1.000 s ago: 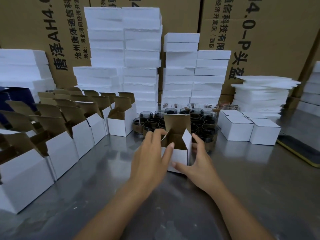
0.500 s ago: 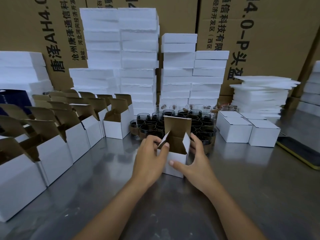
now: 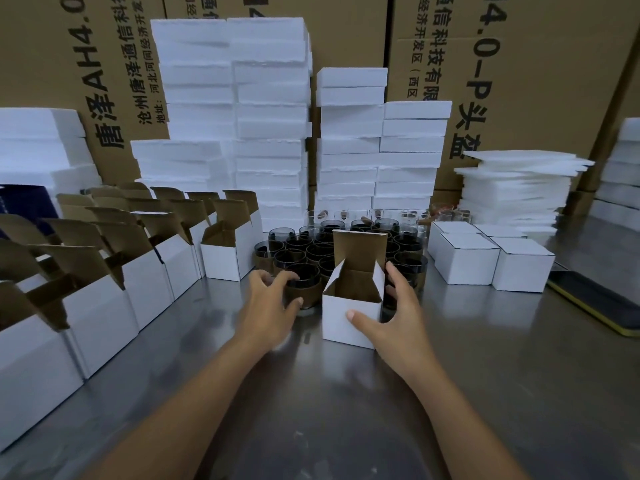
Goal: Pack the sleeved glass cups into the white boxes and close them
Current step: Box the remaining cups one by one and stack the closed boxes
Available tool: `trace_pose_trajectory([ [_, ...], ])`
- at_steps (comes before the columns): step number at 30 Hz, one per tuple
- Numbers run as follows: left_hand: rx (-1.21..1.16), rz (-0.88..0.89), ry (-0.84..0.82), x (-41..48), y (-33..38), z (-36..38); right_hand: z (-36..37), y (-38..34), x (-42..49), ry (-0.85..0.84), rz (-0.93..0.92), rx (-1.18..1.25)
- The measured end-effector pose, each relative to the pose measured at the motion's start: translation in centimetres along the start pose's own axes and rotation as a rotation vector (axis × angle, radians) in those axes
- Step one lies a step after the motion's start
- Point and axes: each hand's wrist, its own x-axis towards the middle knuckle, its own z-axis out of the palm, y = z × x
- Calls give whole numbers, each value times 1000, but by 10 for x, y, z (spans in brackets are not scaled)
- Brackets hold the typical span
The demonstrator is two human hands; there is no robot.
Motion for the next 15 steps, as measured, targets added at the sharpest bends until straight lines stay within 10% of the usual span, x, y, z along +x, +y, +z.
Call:
trace_pose_trajectory([
  [15, -474, -11, 176, -26, 6, -18, 1, -8, -10, 10, -98, -94],
])
